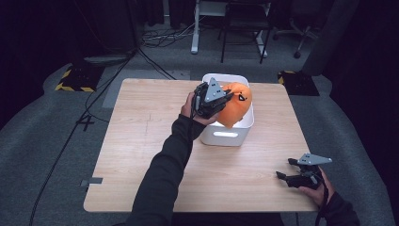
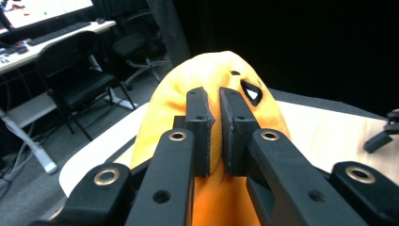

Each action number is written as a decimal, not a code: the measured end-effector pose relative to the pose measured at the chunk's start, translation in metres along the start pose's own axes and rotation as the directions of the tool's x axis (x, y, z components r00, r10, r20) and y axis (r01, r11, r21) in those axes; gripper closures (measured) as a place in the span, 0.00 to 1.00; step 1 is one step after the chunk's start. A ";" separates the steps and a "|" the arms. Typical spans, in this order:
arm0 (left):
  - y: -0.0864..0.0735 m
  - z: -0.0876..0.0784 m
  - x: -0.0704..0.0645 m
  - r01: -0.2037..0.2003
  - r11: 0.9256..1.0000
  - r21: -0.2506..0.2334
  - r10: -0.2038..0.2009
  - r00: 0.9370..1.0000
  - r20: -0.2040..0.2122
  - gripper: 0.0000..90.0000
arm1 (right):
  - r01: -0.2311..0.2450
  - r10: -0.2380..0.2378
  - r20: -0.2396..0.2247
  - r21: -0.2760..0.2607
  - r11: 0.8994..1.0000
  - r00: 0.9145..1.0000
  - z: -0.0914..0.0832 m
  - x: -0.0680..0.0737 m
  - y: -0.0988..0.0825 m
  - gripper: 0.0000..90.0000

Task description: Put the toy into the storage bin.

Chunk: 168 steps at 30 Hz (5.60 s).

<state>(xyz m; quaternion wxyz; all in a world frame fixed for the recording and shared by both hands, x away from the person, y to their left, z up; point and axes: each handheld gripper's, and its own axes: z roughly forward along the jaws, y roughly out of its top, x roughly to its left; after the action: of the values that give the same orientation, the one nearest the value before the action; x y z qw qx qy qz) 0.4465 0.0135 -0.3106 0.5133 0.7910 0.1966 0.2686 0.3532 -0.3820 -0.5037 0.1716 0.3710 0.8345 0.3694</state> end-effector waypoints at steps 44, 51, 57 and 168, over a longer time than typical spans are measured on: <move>-0.035 0.033 -0.011 -0.065 0.983 0.172 0.042 0.990 0.135 0.84 | -0.001 0.001 -0.003 0.003 1.000 1.000 0.000 0.000 0.000 0.19; -0.039 0.037 -0.013 -0.078 0.970 0.231 0.042 0.987 0.153 0.82 | 0.000 0.000 -0.003 0.002 1.000 1.000 0.000 0.000 0.000 0.19; -0.035 0.031 -0.010 -0.071 0.976 0.205 0.039 0.987 0.155 0.87 | 0.000 0.000 -0.004 0.001 1.000 1.000 0.000 0.000 0.000 0.19; -0.094 -0.062 0.021 0.067 0.929 0.364 -0.023 0.992 -0.125 0.18 | -0.001 0.001 -0.004 0.002 1.000 1.000 0.000 0.000 0.000 0.18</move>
<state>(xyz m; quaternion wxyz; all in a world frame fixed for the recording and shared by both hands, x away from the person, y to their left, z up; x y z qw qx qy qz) 0.4205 0.1064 -0.3716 0.3497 0.8510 0.2915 0.2618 0.3530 -0.3821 -0.5034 0.1696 0.3708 0.8350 0.3695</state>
